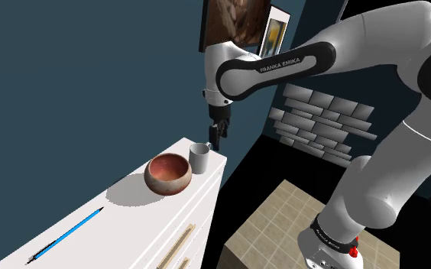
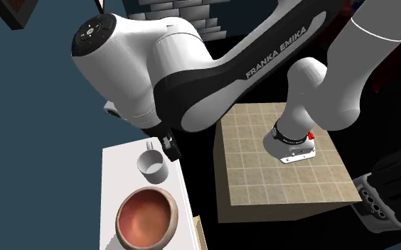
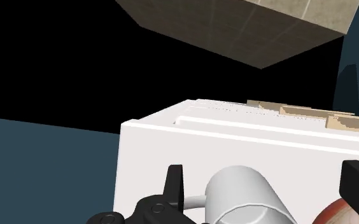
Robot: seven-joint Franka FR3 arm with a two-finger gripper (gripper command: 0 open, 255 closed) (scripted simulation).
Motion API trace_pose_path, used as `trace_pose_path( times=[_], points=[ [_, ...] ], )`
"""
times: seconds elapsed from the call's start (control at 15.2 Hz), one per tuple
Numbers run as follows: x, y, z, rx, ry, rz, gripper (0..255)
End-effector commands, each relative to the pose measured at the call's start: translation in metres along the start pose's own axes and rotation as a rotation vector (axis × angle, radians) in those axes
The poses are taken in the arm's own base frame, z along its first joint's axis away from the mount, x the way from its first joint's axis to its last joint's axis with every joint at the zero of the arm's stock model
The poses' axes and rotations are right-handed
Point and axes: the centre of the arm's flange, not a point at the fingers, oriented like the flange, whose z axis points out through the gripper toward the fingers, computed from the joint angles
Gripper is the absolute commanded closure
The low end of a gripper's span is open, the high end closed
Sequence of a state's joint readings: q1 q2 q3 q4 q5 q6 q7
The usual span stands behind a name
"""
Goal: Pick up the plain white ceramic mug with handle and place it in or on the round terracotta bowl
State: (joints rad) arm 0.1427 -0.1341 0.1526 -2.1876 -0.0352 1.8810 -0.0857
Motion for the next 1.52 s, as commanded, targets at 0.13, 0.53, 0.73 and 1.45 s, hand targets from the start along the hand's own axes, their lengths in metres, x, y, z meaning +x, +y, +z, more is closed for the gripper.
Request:
trace_pose_path(
  times=[0.13, 0.53, 0.73, 1.45],
  points=[
    [0.046, -0.024, 0.017, -0.003, 0.007, -0.057, 0],
    [0.079, -0.045, 0.040, -0.006, 0.012, -0.102, 0],
    [0.079, -0.044, 0.056, -0.006, 0.012, -0.102, 0],
    [0.080, -0.044, 0.070, -0.006, 0.013, -0.102, 255]
  ],
)
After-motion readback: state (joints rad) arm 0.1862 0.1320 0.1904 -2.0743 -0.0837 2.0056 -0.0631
